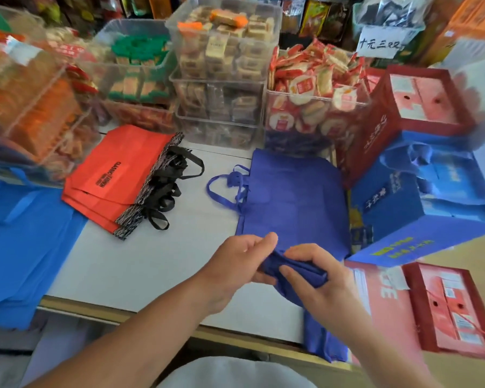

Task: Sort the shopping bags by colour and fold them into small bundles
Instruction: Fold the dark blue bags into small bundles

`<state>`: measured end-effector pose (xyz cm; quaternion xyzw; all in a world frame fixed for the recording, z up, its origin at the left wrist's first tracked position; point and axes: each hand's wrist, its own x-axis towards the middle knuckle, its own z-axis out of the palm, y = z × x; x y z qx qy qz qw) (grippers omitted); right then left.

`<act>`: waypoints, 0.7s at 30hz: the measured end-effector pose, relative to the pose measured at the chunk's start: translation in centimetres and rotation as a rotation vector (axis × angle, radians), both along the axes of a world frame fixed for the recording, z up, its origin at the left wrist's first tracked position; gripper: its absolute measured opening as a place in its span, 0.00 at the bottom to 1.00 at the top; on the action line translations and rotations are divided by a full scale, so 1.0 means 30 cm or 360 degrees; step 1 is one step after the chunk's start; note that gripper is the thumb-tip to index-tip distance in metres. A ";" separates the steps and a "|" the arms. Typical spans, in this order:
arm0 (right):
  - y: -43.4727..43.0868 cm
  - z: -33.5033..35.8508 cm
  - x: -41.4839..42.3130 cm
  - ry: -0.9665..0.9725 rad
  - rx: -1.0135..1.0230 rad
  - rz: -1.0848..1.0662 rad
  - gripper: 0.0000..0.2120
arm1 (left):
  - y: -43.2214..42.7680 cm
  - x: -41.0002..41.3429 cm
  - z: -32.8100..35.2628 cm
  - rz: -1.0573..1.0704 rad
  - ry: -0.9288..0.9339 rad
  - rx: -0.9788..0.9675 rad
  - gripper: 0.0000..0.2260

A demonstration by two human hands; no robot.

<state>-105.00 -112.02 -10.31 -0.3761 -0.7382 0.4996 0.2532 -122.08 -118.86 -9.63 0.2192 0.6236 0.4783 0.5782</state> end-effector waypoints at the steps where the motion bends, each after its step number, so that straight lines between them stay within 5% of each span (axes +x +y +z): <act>1: 0.019 -0.003 0.028 -0.0006 0.0011 0.0051 0.10 | 0.018 0.025 0.001 -0.0010 -0.0011 -0.0036 0.13; 7: 0.096 -0.036 0.186 -0.0050 -0.0001 0.0224 0.15 | 0.062 0.168 -0.028 -0.0018 -0.0184 -0.0132 0.07; 10: 0.117 -0.062 0.234 -0.0104 0.0011 0.0207 0.16 | 0.080 0.227 -0.019 0.0036 0.0147 -0.0146 0.04; 15: 0.123 -0.114 0.239 -0.0186 0.0312 0.0280 0.11 | 0.082 0.291 -0.029 -0.0213 0.1260 -0.0048 0.02; 21: 0.155 -0.084 0.211 -0.0161 0.0302 0.0287 0.15 | 0.078 0.297 0.002 -0.0032 0.1230 0.0099 0.03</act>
